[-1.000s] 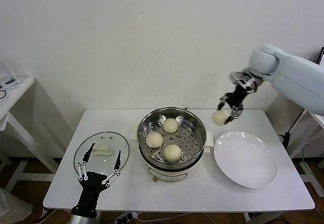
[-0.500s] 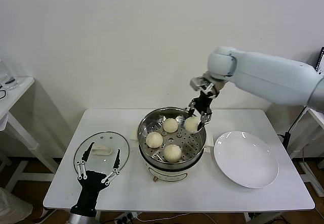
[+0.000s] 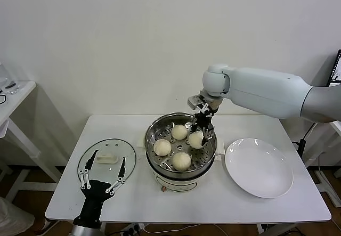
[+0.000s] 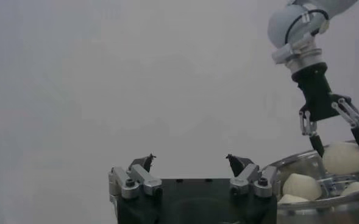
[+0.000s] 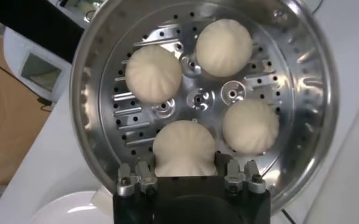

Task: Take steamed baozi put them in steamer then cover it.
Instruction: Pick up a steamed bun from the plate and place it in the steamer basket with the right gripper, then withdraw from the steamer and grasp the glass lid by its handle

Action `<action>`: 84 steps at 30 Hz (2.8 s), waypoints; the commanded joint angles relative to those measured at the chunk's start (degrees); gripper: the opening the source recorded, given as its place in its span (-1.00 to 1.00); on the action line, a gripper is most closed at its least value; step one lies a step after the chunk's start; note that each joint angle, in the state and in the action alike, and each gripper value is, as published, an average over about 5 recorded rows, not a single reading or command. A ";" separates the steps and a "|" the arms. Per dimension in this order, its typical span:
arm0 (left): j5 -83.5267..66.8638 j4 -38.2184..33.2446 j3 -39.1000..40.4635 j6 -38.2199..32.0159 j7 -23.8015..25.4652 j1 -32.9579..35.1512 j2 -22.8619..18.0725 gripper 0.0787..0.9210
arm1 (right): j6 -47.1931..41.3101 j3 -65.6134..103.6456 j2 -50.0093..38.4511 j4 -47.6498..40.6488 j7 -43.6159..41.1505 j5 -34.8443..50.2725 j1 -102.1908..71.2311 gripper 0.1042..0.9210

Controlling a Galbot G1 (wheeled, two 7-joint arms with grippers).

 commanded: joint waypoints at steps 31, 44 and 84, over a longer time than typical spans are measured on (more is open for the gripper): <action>6.11 3.43 -0.90 3.11 -3.33 -5.20 0.93 0.77 | 13.25 20.67 -18.73 12.33 44.62 7.17 -9.76 0.76; 14.06 4.92 0.25 13.72 -9.95 -10.82 2.35 0.77 | 21.76 59.65 -19.58 13.04 88.21 6.52 -48.68 0.76; 57.04 36.91 -5.08 6.43 -6.23 -20.24 5.14 0.77 | 27.70 111.39 -0.13 23.31 83.07 -2.74 -110.00 0.76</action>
